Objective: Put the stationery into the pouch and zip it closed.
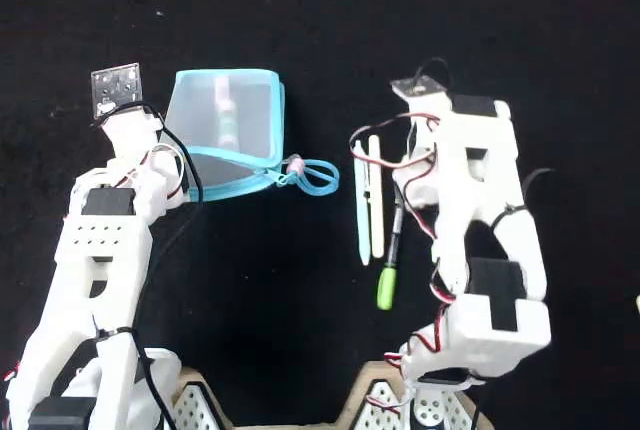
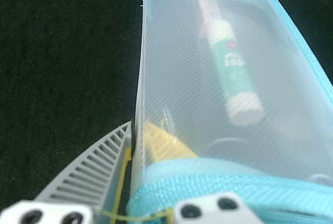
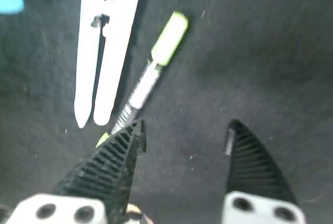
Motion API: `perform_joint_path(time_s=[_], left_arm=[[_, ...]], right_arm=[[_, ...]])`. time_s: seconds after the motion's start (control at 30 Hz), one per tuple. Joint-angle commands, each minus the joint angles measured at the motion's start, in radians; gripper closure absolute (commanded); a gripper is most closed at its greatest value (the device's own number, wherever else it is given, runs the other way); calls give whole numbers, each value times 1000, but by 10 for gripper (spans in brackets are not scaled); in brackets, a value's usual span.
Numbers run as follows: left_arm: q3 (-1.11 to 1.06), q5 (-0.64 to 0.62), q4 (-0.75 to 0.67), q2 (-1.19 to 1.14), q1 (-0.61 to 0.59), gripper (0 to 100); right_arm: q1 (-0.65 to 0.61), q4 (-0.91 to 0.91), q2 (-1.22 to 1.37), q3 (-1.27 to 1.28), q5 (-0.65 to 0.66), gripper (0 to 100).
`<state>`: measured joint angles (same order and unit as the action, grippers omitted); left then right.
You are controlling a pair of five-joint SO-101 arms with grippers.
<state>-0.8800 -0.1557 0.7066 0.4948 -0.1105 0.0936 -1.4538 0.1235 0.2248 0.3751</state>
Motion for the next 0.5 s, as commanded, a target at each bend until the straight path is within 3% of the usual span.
perform_joint_path(time_s=[0.0,0.23,0.47], left_arm=[[-44,-14,3,-12,2,970],[-44,-14,5,-12,2,970],[-44,-14,2,-12,2,970]], right_arm=[[-86,-11,30,-163,-68,828],[-68,138,232,-194,-279,847],[-31,150,334,-257,-301,851]])
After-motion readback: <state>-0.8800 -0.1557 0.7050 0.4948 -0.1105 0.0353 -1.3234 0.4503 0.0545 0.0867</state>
